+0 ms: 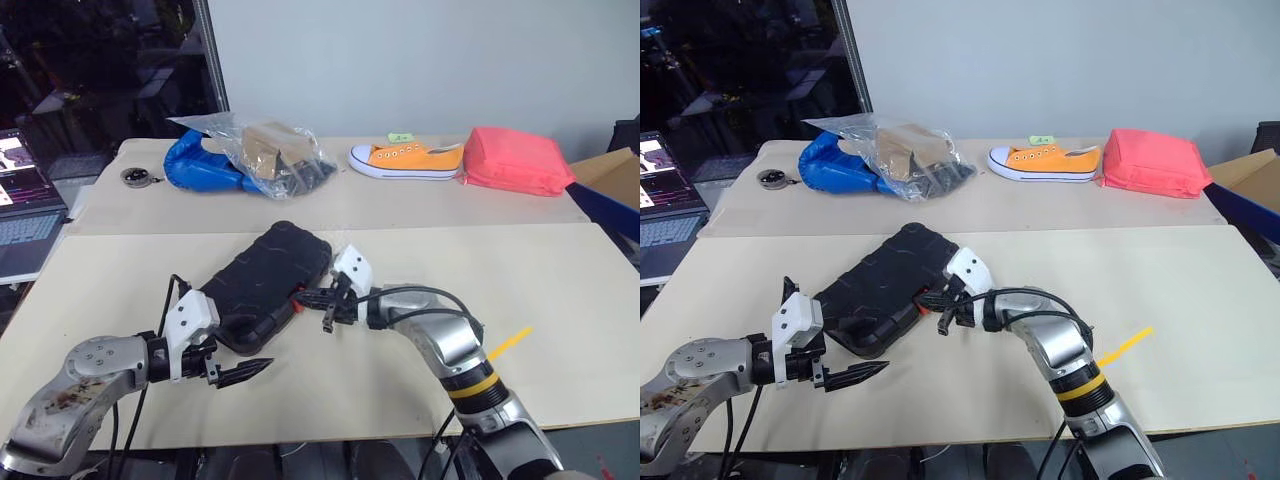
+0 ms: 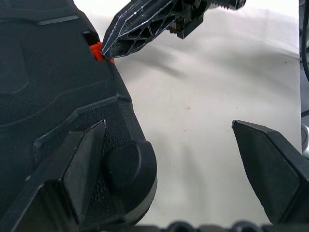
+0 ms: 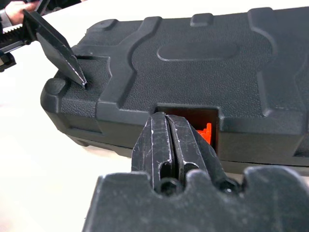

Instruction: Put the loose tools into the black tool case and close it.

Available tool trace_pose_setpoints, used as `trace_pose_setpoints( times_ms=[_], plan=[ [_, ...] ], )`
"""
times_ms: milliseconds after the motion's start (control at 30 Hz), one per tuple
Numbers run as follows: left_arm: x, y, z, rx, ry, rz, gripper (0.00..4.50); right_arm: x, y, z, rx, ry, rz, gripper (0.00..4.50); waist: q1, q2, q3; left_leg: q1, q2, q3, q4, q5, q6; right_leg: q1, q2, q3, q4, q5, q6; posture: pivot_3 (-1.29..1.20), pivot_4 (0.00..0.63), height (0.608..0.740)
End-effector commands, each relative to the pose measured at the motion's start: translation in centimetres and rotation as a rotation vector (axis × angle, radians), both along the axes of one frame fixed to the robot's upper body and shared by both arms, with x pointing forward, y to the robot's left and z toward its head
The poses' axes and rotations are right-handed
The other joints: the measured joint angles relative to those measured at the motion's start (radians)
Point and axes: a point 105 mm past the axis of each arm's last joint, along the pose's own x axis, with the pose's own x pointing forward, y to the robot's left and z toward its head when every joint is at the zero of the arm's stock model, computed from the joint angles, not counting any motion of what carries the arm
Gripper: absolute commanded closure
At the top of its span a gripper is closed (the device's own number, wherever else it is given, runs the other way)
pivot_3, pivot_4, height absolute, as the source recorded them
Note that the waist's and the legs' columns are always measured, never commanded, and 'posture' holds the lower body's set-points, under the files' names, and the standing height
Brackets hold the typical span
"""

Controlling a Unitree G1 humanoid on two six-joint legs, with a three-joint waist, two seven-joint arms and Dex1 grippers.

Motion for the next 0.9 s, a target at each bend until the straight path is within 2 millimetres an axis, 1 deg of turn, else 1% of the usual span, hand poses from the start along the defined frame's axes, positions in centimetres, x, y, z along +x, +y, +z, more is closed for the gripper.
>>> trace_pose_setpoints(
  times_ms=[33,200,233,267,333,433,533,600,667,767,833,867,900],
  plan=[
    [-0.2,0.0,-0.8,0.004,0.037,0.011,0.00,0.3,-1.3,-2.7,-0.095,0.145,-0.071,4.41,0.000,0.000,0.000,0.000,0.000,0.000,0.000,0.000,0.000,0.000,0.000,0.000,0.000,-0.001,-0.001,0.00,0.150,0.740],
    [-0.2,0.0,-0.9,0.001,0.035,0.015,0.00,-0.2,-1.5,-3.9,-0.144,0.159,-0.044,4.41,0.001,0.001,-0.002,0.000,0.000,0.000,0.000,0.000,0.000,0.000,-0.001,0.000,-0.001,-0.001,-0.001,0.00,0.150,0.740],
    [-0.2,0.0,-0.9,0.000,0.035,0.016,0.00,-0.3,-1.5,-4.1,-0.150,0.151,-0.039,4.41,0.001,0.001,-0.003,0.000,0.000,0.000,-0.001,0.000,0.000,0.000,-0.001,0.000,-0.002,-0.001,-0.001,0.00,0.150,0.740],
    [-0.2,-0.1,-0.9,-0.001,0.035,0.016,0.00,-0.1,-1.5,-3.9,-0.145,0.108,-0.044,4.41,0.001,0.001,-0.003,0.000,0.000,0.000,-0.001,0.000,0.000,0.000,-0.001,0.000,-0.003,-0.001,-0.001,0.00,0.150,0.740],
    [-0.2,-0.1,-0.9,-0.002,0.036,0.016,0.00,0.3,-1.4,-3.0,-0.090,0.038,-0.054,4.41,0.002,0.001,-0.003,0.000,0.000,0.000,-0.001,0.000,0.000,0.000,-0.001,0.000,-0.004,-0.001,-0.002,0.00,0.150,0.740],
    [-0.3,-0.1,-0.9,-0.002,0.038,0.016,0.00,0.2,-1.3,-0.4,0.040,-0.054,-0.020,4.41,0.002,0.001,-0.003,-0.001,0.000,0.000,-0.001,0.000,0.000,0.000,-0.002,0.000,-0.005,-0.001,-0.001,0.00,0.150,0.740],
    [-0.2,0.1,-1.0,0.001,0.039,0.019,0.00,-0.1,-2.8,1.5,0.095,-0.100,-0.012,4.41,0.004,0.002,-0.002,-0.005,0.000,0.000,-0.001,0.000,0.000,-0.002,-0.002,-0.001,-0.006,-0.001,-0.001,0.00,0.150,0.740],
    [-0.2,0.1,-1.0,0.002,0.040,0.019,0.00,-0.8,-3.7,1.8,0.083,-0.098,0.017,4.41,0.005,0.002,-0.002,-0.010,-0.001,0.000,-0.001,0.000,0.000,-0.005,-0.003,-0.001,-0.006,0.000,0.004,0.00,0.150,0.740],
    [-0.1,0.1,-1.0,0.001,0.040,0.019,0.00,-1.4,-4.1,1.5,0.060,-0.084,0.041,4.41,0.006,0.002,-0.002,-0.014,-0.001,0.000,-0.001,0.000,0.000,-0.008,-0.003,-0.001,-0.007,0.000,0.005,0.00,0.150,0.740],
    [-0.1,0.0,-0.7,-0.014,0.029,0.017,0.00,-2.1,-4.2,1.2,0.051,-0.083,0.058,4.41,0.004,0.002,-0.002,-0.021,-0.002,0.000,-0.002,0.000,0.000,-0.015,-0.002,-0.001,-0.006,0.003,0.000,0.00,0.150,0.740],
    [-0.1,-0.4,0.5,-0.075,-0.020,0.017,0.00,-2.6,-4.4,2.0,0.082,-0.147,0.053,4.41,0.004,0.002,-0.002,-0.023,-0.001,-0.001,-0.002,-0.001,0.001,-0.017,-0.001,-0.001,-0.006,0.003,-0.001,0.00,0.150,0.740],
    [-0.1,-0.5,1.3,-0.111,-0.055,0.033,0.00,-2.7,-4.8,2.8,0.127,-0.169,0.034,4.41,0.004,0.003,-0.001,-0.024,-0.001,-0.001,-0.003,-0.001,0.001,-0.017,-0.001,-0.001,-0.006,0.003,-0.001,0.00,0.150,0.740],
    [-0.2,-0.4,1.8,-0.158,-0.047,0.050,0.00,-2.9,-5.3,3.3,0.154,-0.182,0.026,4.16,0.005,0.002,-0.001,-0.026,-0.002,-0.001,-0.003,-0.001,0.001,-0.019,-0.001,-0.002,-0.006,0.003,0.000,0.00,0.150,0.740]
  ],
)
